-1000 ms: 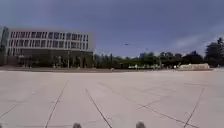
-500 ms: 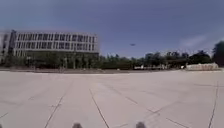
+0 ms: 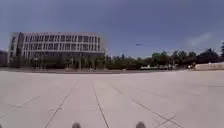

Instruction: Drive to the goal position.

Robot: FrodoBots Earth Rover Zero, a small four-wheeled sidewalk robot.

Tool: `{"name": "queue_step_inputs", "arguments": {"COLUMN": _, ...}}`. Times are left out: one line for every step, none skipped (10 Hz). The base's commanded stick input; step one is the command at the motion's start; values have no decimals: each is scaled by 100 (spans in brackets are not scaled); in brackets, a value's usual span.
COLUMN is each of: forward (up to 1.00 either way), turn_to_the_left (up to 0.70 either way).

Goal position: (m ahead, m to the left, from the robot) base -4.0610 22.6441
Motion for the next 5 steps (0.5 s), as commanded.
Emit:
{"name": "queue_step_inputs", "arguments": {"forward": 42, "turn_to_the_left": 28}}
{"name": "queue_step_inputs", "arguments": {"forward": 42, "turn_to_the_left": 28}}
{"name": "queue_step_inputs", "arguments": {"forward": 42, "turn_to_the_left": 28}}
{"name": "queue_step_inputs", "arguments": {"forward": 42, "turn_to_the_left": 28}}
{"name": "queue_step_inputs", "arguments": {"forward": 42, "turn_to_the_left": 28}}
